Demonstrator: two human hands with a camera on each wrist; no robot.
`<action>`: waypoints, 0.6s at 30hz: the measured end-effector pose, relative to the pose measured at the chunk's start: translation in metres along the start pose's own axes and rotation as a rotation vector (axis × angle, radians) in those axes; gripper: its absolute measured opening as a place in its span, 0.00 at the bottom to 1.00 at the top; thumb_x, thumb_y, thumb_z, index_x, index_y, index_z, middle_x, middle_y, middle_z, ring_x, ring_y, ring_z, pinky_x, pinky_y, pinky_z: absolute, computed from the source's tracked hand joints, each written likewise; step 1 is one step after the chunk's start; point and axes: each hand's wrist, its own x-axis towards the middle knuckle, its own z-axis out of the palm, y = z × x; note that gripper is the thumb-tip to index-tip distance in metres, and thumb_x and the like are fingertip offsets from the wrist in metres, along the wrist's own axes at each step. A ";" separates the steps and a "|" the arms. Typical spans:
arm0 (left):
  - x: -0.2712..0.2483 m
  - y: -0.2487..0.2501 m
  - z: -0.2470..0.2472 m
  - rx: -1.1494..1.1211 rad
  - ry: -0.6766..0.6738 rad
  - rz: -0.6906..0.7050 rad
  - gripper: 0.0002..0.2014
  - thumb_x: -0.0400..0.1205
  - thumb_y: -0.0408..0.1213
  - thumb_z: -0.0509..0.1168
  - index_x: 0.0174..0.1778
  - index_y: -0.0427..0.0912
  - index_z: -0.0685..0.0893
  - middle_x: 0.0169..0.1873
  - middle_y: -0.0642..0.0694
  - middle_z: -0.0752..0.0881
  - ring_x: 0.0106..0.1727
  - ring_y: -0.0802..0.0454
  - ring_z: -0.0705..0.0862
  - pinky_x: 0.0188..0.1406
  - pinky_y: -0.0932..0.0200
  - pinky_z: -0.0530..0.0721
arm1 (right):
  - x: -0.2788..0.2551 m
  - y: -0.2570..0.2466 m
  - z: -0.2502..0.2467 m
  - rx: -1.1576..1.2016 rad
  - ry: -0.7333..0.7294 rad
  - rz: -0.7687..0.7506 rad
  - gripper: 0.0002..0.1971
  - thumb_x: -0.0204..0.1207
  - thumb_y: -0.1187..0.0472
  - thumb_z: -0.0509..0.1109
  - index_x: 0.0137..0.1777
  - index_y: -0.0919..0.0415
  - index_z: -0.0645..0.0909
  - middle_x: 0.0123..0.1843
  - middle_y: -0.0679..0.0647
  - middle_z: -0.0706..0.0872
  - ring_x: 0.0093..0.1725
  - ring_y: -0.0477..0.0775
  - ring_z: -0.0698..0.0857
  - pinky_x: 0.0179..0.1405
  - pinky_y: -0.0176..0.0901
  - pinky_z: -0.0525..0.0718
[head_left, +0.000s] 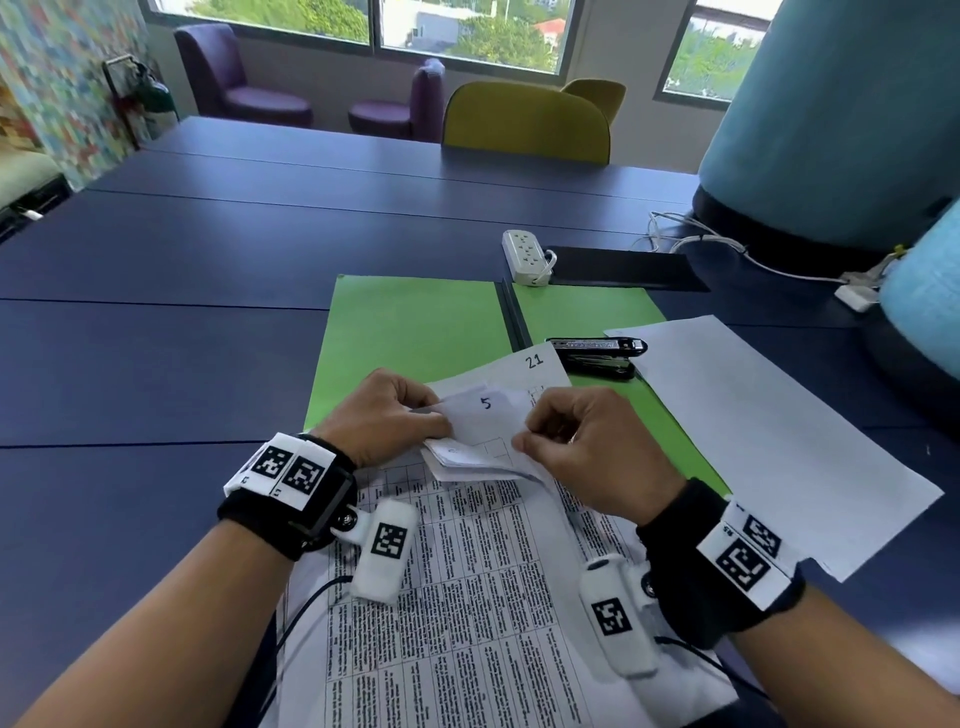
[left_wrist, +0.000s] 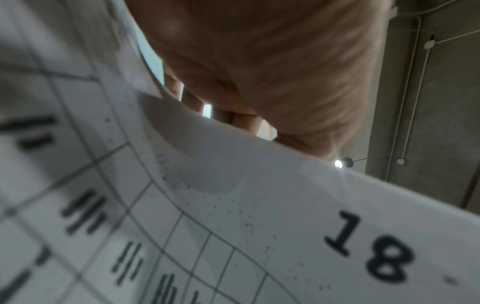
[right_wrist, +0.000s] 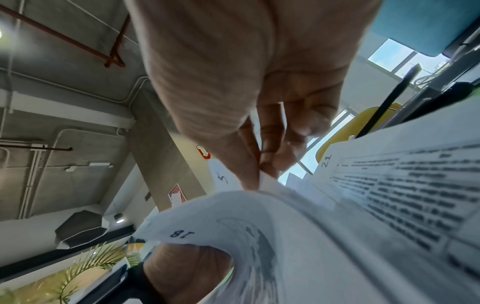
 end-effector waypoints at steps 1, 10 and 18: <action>0.000 0.000 0.000 0.010 -0.003 0.000 0.03 0.75 0.32 0.75 0.37 0.38 0.94 0.38 0.39 0.93 0.36 0.53 0.86 0.46 0.55 0.83 | -0.001 -0.001 0.000 -0.019 -0.017 -0.006 0.10 0.73 0.59 0.80 0.32 0.52 0.84 0.28 0.43 0.85 0.27 0.39 0.80 0.31 0.28 0.76; 0.003 -0.001 -0.002 -0.013 -0.006 -0.019 0.06 0.72 0.37 0.78 0.38 0.38 0.94 0.39 0.36 0.93 0.35 0.50 0.85 0.44 0.56 0.82 | 0.000 -0.003 -0.020 0.002 -0.025 0.002 0.11 0.77 0.58 0.76 0.33 0.54 0.82 0.25 0.42 0.81 0.26 0.41 0.76 0.26 0.35 0.76; 0.007 -0.004 -0.004 -0.004 0.063 -0.010 0.05 0.70 0.42 0.80 0.30 0.47 0.94 0.24 0.51 0.85 0.29 0.55 0.78 0.37 0.60 0.74 | -0.005 0.014 -0.031 -0.017 -0.173 0.103 0.15 0.78 0.53 0.75 0.31 0.57 0.81 0.22 0.47 0.77 0.23 0.42 0.70 0.24 0.34 0.69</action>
